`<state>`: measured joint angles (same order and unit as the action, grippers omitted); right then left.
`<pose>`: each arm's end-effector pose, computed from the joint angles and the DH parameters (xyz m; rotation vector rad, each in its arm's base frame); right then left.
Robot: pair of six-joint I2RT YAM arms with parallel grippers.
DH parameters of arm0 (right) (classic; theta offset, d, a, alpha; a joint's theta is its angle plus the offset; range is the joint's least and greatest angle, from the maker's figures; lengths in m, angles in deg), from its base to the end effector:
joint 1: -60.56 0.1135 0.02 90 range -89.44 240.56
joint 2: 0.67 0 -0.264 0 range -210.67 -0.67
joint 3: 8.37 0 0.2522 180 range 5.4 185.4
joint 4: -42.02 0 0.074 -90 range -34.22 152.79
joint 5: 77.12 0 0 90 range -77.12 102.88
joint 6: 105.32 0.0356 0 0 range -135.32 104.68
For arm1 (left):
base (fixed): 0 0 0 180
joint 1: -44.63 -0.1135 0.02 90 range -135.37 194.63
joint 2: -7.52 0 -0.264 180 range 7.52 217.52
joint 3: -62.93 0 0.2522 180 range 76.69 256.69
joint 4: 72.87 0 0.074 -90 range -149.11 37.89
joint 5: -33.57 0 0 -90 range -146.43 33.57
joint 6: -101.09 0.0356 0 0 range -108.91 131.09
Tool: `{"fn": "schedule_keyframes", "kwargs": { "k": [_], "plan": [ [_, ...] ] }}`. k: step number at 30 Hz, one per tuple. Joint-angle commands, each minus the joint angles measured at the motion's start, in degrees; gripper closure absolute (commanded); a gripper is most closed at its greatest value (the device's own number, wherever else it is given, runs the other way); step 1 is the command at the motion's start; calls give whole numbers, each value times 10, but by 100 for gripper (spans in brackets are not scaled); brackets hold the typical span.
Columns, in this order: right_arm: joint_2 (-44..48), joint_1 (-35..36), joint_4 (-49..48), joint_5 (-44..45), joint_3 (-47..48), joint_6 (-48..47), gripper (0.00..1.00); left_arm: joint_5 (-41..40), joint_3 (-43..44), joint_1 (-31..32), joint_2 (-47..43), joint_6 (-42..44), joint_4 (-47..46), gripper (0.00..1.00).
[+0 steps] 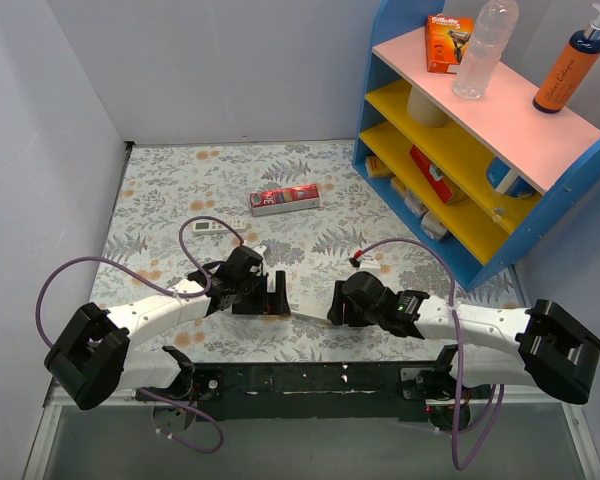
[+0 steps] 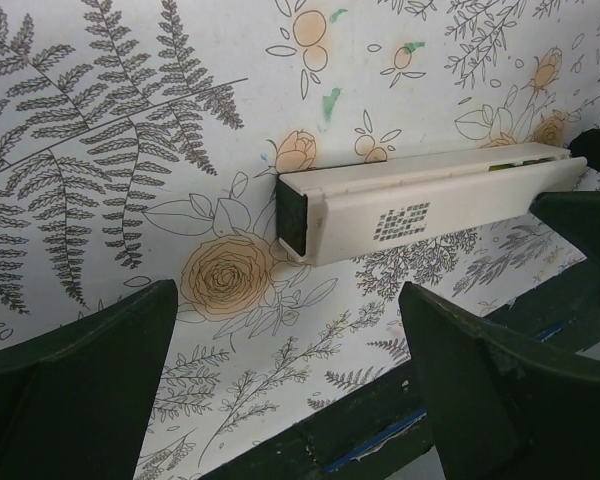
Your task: Load the batteries into the remote control
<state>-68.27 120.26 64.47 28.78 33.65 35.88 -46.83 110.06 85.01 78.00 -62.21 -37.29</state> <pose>0.1190 0.1844 0.1682 -0.0506 2.4484 0.5789 0.1635 -0.1468 0.1689 -0.7501 2.7754 -0.8009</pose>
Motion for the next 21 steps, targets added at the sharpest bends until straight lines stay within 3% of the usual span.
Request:
{"fn": "schedule_keyframes", "kwargs": {
  "k": [1, 12, 21],
  "plan": [
    [-17, 2, -12, 7, -4, 9, 36, -13, 23, 8, 0, 2, -12, 7],
    [-19, 2, 4, 4, 7, 4, 40, -22, 46, 8, 31, 3, -20, 18],
    [-15, 2, 24, 21, 43, -17, 43, -29, 50, 8, 46, 4, -24, 39]
  ]
}}
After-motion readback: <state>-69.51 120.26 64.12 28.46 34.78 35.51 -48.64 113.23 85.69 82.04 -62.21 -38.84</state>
